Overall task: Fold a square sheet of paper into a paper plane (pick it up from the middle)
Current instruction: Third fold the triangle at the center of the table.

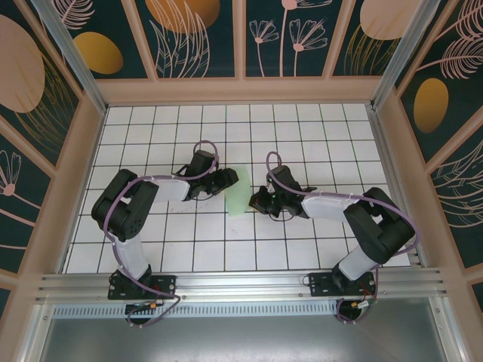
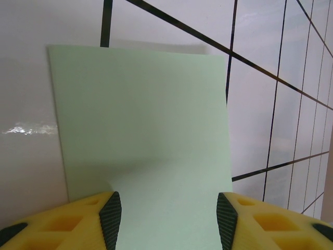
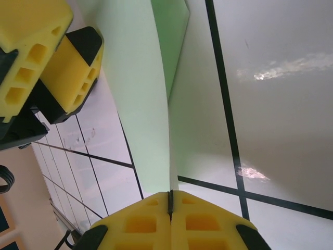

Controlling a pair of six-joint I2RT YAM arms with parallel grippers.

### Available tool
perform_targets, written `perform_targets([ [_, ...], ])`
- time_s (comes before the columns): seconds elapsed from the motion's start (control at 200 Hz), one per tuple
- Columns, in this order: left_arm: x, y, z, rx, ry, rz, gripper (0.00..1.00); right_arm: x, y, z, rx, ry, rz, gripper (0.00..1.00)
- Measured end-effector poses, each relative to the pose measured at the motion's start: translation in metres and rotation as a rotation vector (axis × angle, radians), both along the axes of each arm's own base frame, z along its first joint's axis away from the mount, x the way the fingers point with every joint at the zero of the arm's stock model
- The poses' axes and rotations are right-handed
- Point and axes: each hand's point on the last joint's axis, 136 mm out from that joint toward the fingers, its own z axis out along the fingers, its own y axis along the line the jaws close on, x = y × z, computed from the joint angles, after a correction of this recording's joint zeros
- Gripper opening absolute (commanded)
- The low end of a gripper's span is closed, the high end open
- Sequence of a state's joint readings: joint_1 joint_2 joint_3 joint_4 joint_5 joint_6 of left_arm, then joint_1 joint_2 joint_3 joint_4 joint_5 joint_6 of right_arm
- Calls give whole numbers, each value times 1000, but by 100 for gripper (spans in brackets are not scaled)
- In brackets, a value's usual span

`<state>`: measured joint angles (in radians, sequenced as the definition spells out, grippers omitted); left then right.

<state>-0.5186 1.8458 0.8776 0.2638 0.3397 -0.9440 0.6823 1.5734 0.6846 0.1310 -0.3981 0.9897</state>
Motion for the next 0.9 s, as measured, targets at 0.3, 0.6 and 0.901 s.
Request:
perform_targets([
  [0.3,1,1,1,21,1,-7,55,24,21,9,25,-42,13,1],
  [0.6,17,11,26,78,-90,34,32,28,24,-6,-2,-28,25,1],
  [0.901,16,17,-9,138,-17,36,24,33,28,-9,5,-47,37,1],
])
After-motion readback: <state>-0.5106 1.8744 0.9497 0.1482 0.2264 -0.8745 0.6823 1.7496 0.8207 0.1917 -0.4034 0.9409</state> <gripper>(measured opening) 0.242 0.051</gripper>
